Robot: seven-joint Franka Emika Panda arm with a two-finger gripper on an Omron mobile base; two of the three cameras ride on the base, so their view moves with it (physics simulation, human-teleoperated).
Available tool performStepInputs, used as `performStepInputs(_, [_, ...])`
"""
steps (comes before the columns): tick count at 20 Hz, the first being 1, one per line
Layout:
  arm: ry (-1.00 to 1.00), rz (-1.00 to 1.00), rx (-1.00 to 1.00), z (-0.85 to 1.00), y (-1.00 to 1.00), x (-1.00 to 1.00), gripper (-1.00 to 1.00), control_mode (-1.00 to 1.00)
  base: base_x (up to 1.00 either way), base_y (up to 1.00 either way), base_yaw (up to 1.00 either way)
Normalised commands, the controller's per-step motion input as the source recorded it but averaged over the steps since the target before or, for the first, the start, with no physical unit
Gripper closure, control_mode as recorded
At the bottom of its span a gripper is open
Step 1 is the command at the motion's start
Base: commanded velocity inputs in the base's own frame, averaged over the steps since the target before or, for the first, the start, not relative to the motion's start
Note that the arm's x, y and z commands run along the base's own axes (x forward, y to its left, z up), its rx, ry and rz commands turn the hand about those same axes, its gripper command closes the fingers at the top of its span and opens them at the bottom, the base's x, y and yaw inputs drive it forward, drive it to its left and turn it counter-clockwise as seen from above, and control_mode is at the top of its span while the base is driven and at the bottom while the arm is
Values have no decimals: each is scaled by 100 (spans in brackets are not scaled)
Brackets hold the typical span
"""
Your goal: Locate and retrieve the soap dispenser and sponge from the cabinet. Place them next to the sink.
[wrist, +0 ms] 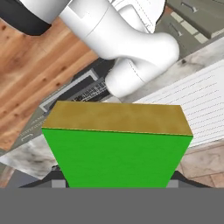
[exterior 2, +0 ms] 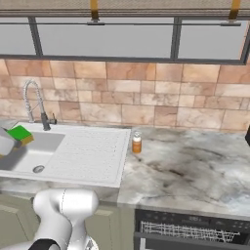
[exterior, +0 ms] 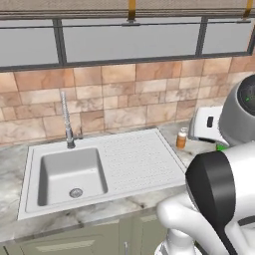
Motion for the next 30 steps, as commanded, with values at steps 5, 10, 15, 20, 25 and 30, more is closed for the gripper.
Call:
performStepInputs(5, [0,0,0,0,0,0,100,100,0,0,0])
performStepInputs(10, [0,1,0,0,-7,8,100,-100,1,-1,0])
performStepInputs(15, [10,7,4,-4,-44,36,100,-100,0,0,0])
performStepInputs(20, [19,6,9,-36,-69,60,100,-100,0,0,0])
performStepInputs(25, [23,2,9,-55,-52,59,100,-100,0,0,0])
performStepInputs(30, [9,4,1,-66,-38,46,100,-100,0,0,0])
